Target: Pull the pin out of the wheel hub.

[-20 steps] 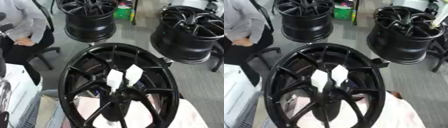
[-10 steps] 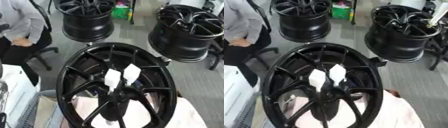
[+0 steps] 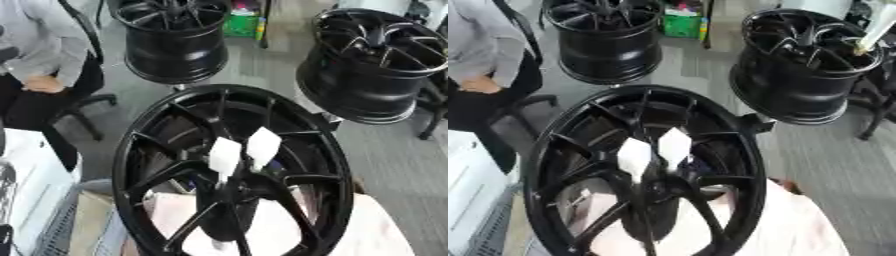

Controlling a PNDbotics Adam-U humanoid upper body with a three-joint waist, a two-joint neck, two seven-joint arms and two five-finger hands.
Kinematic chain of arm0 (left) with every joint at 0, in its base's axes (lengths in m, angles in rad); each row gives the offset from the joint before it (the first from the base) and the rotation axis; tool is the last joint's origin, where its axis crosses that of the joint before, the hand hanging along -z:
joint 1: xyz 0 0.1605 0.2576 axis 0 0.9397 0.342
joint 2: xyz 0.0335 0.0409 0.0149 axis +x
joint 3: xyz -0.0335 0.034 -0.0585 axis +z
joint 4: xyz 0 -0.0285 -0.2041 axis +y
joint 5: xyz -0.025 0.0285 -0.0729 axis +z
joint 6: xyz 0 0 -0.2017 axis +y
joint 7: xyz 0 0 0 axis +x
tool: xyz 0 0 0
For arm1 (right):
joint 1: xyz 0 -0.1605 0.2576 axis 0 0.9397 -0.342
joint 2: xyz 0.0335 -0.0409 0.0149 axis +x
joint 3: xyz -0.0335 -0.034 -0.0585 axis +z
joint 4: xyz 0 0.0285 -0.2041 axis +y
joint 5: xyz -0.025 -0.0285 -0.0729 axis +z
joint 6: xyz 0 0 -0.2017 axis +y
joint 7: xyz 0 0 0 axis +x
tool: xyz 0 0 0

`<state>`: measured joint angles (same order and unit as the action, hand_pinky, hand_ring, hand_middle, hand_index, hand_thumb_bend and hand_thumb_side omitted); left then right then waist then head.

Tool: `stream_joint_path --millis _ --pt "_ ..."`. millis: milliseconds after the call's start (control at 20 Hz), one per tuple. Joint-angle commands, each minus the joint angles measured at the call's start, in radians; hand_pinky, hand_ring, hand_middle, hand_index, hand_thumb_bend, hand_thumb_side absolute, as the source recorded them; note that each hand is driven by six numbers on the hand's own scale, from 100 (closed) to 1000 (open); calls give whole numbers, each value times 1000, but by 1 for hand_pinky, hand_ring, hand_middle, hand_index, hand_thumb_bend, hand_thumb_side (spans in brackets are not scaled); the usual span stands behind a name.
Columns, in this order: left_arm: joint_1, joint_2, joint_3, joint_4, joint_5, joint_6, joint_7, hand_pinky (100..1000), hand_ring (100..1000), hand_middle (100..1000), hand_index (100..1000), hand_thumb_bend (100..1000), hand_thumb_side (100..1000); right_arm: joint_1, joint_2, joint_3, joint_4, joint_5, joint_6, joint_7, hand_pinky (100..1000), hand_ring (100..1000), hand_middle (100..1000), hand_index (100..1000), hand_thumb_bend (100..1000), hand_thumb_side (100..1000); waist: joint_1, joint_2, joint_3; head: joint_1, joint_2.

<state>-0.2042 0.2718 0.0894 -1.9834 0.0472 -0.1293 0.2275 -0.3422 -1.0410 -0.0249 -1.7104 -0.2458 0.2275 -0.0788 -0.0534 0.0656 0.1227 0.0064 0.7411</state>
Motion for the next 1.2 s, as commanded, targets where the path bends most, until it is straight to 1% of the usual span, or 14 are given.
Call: stream_joint_path --millis 50,500,1200 --pt "-15 20 -2 -17 -3 -5 -1 762 838 658 848 100 707 -9 -22 -22 -12 -4 -3 -2 764 685 646 701 100 426 3 -10 0 4 11" --pt "-16 20 -3 -17 -5 -6 -2 762 838 659 848 100 706 -8 -20 -24 -10 -8 -4 -12 764 682 644 699 100 425 3 -12 2 2 20" --pt "-17 19 -3 -17 -6 -8 -4 762 838 659 848 100 703 -7 -20 -23 -14 -11 -4 -20 765 680 641 697 100 420 3 -15 4 -1 15"
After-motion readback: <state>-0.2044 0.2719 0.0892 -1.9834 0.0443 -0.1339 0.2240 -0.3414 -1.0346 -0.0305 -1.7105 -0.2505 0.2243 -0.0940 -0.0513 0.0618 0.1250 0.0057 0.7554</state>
